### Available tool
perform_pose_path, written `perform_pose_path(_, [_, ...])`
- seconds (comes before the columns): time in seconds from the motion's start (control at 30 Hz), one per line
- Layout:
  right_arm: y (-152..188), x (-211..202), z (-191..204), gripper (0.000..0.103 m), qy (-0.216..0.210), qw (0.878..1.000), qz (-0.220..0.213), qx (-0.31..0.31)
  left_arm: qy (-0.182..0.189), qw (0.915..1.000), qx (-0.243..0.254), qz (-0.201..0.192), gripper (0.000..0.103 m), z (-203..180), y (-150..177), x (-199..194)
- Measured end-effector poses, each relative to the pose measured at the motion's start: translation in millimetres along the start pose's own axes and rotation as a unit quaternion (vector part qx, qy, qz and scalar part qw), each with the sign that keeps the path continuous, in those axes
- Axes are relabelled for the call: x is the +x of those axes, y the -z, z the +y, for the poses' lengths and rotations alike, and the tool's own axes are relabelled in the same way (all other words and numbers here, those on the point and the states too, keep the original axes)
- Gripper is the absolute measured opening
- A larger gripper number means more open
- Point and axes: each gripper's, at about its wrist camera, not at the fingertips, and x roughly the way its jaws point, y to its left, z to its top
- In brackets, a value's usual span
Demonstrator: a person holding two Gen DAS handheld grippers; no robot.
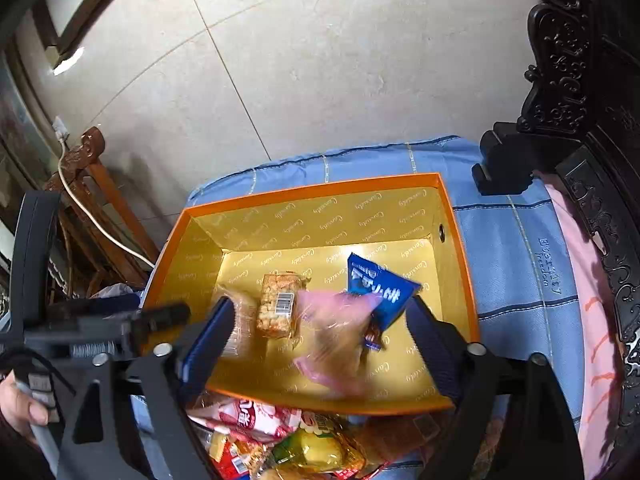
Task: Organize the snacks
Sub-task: 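Carry both packets over the orange box and open both tools to drop them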
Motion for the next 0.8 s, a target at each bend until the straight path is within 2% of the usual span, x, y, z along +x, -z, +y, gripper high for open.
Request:
perform_pose_path(0.1, [20,-8,-3,0.089,0.005,1.000,0.014,-0.008,0.012,0.9994,-0.006,0.031,0.099,6,12,5])
perform_pose_path(0.27, [56,-26,-5,0.093,0.007,0.999,0.041,-0.017,-0.005,0.9993,0.015,0.035,0.099,9,45,-6])
perform_pose_path(0.47, [110,-49,-3,0.095,0.002,0.995,0.093,-0.030,-0.009,0.9960,0.075,0.048,0.099,11,103,-26])
perform_pose_path(0.57, [136,-56,-4,0.095,-0.006,0.993,0.116,-0.023,-0.015,0.9915,0.106,0.074,0.099,11,137,-27])
perform_pose_path(0.67, [163,-56,-4,0.095,-0.003,0.989,0.148,-0.019,-0.007,0.9904,0.104,0.091,0.099,17,159,-26])
perform_pose_path(0.8, [193,-52,-6,0.095,-0.015,0.982,0.188,0.009,-0.011,0.9904,0.066,0.121,0.099,39,182,-12])
